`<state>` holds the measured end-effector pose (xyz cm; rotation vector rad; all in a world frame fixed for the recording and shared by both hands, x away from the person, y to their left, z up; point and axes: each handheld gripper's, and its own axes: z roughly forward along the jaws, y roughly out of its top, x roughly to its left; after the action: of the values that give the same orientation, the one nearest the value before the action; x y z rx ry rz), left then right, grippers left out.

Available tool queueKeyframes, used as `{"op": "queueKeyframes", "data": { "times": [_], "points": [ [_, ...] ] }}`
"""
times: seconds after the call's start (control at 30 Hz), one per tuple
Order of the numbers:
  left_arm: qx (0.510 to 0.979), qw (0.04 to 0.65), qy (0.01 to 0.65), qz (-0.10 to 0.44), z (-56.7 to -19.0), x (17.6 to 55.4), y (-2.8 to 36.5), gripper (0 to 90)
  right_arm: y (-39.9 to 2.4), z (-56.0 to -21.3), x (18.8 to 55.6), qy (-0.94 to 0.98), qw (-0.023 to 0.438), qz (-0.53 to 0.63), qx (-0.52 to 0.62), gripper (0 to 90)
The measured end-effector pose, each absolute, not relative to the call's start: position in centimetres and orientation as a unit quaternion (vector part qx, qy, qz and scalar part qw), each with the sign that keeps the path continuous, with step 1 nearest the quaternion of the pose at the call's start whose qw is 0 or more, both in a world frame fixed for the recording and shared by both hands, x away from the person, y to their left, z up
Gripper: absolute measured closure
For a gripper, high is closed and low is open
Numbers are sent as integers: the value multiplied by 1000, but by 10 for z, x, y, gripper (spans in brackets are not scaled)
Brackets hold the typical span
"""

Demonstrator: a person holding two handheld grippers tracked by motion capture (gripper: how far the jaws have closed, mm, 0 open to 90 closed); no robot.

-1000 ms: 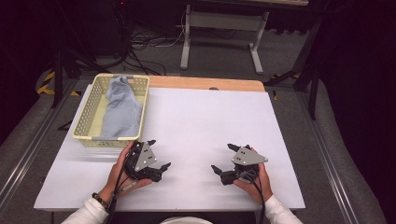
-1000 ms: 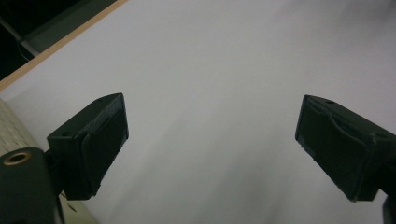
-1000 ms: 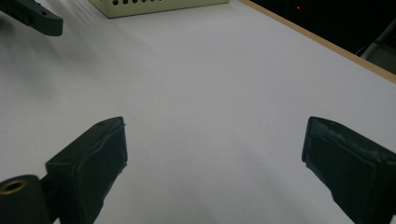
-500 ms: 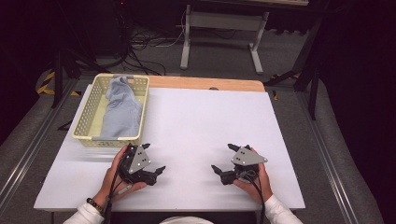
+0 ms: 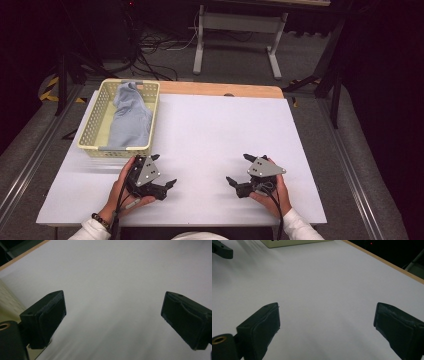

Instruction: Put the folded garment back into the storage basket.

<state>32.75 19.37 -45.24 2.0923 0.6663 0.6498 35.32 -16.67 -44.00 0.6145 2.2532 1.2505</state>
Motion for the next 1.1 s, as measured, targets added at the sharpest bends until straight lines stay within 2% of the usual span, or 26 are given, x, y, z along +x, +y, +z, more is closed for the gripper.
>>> {"op": "queueKeyframes", "data": {
  "times": [1.1],
  "points": [
    [832, 416, 265, 254, -454, 329, 189, 57, -167, -443, 355, 829, 234, 456, 225, 79]
  ]
}}
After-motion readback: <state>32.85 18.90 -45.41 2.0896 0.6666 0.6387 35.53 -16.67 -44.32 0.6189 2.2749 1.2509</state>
